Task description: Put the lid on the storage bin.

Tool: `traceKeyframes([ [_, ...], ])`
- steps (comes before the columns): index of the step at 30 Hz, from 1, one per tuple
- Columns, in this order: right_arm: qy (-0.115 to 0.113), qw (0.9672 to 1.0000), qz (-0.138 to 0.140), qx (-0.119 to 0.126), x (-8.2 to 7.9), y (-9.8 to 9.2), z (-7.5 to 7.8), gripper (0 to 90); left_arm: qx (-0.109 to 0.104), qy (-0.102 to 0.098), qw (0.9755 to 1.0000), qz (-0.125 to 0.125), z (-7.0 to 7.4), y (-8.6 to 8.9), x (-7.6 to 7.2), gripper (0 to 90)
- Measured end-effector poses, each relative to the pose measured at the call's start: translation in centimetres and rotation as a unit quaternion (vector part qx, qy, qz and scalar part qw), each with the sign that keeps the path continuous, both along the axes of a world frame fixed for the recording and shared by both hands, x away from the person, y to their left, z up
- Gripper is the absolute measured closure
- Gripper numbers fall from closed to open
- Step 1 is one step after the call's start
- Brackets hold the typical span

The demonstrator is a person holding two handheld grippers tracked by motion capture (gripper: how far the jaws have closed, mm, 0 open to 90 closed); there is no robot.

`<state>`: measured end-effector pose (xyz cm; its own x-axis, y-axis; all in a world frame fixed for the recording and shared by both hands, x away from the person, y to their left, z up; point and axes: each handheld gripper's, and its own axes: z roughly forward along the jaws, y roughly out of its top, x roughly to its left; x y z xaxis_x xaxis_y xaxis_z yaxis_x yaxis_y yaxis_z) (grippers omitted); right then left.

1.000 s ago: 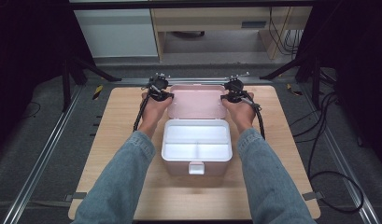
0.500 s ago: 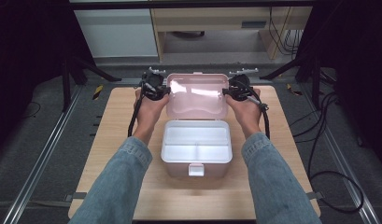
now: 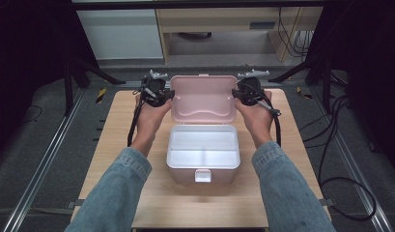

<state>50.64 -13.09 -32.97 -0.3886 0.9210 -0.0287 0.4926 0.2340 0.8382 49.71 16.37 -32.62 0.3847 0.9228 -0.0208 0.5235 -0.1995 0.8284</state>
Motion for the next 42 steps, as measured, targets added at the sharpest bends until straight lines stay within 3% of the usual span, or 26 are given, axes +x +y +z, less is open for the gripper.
traceKeyframes([
  [6, -0.022, 0.9997, 0.005, 0.010, -1.5, -0.2, 0.3, 83.9, -0.013, -0.028, 0.9995, -0.012, -0.5, 0.4, -2.3, 60.0],
  [12, -0.034, 0.9990, 0.013, 0.024, -2.6, -0.6, 0.5, 84.0, -0.029, -0.038, 0.9982, -0.035, -1.2, 1.2, -4.6, 49.9],
  [16, -0.045, 0.9983, 0.021, 0.031, -3.4, -0.9, 0.4, 83.7, -0.029, -0.052, 0.9978, -0.030, -1.9, 2.2, -5.5, 41.0],
  [24, -0.062, 0.9963, 0.030, 0.051, -4.8, -1.6, 0.1, 83.4, -0.051, -0.039, 0.9975, -0.028, -4.1, 4.1, -7.1, 38.4],
  [36, -0.081, 0.9933, 0.058, 0.059, -8.2, -2.4, -0.3, 81.0, -0.056, -0.029, 0.9978, -0.022, -5.8, 5.5, -7.7, 38.0],
  [42, -0.080, 0.9895, 0.084, 0.086, -10.1, -3.1, -1.2, 77.9, -0.053, -0.034, 0.9978, -0.020, -6.6, 5.8, -8.2, 37.7],
])
